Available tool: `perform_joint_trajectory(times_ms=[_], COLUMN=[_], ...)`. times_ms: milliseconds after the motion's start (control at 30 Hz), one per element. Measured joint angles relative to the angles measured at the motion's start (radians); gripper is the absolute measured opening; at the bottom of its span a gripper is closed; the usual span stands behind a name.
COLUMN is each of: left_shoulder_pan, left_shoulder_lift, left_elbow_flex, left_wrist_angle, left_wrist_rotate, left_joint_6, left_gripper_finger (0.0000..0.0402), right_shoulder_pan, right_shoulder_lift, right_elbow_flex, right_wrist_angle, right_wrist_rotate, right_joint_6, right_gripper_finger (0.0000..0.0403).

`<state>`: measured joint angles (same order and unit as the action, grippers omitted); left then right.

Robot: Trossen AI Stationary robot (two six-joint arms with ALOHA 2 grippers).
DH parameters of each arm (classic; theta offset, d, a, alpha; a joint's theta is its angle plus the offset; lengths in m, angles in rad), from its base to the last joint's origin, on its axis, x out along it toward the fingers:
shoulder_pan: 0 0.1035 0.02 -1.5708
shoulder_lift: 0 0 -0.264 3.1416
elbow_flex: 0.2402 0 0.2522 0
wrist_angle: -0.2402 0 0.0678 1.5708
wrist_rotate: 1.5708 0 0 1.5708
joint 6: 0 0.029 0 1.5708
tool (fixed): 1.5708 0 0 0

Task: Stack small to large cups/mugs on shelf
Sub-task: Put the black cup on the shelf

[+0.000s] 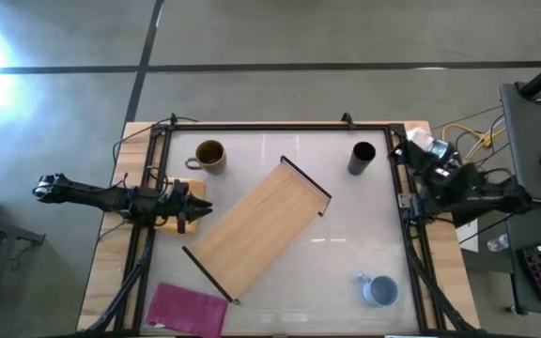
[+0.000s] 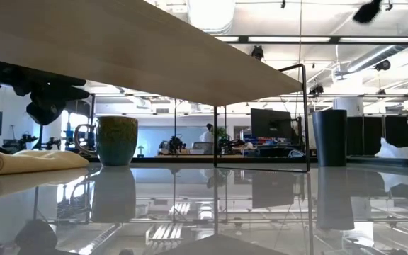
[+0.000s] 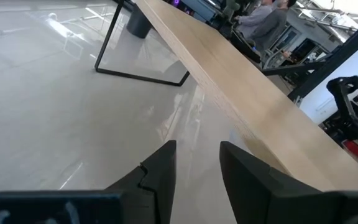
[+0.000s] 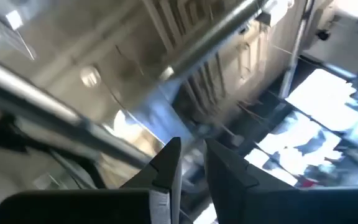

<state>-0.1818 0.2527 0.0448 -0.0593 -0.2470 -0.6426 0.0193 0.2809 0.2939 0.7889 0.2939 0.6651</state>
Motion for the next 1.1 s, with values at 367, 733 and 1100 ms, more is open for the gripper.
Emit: perform_joint_trajectory(times_ms=[367,733,1100], left_shoulder_pan=[0.0,0.0,0.0], left_shoulder_lift=[0.0,0.0,0.0], left_elbow_flex=[0.0,0.0,0.0], left_wrist_angle=[0.0,0.0,0.0], left_wrist_rotate=[0.0,0.0,0.0], left_joint_6=[0.0,0.0,0.0], left_gripper_finger=[0.0109,0.0109,0.0109], right_shoulder_pan=[-0.08,-0.538,-0.896], right_shoulder_lift=[0.506,0.659,0.868], right_elbow_flex=[0.831,0.853,0.766], right_wrist_angle=[-1.762,-2.087,-1.932], right_wrist_rotate=[0.449,-0.011,-0.242], right_joint_6=[0.048,0.175,-0.026], right_gripper_finger=[0.0117,0.0215,0.0215])
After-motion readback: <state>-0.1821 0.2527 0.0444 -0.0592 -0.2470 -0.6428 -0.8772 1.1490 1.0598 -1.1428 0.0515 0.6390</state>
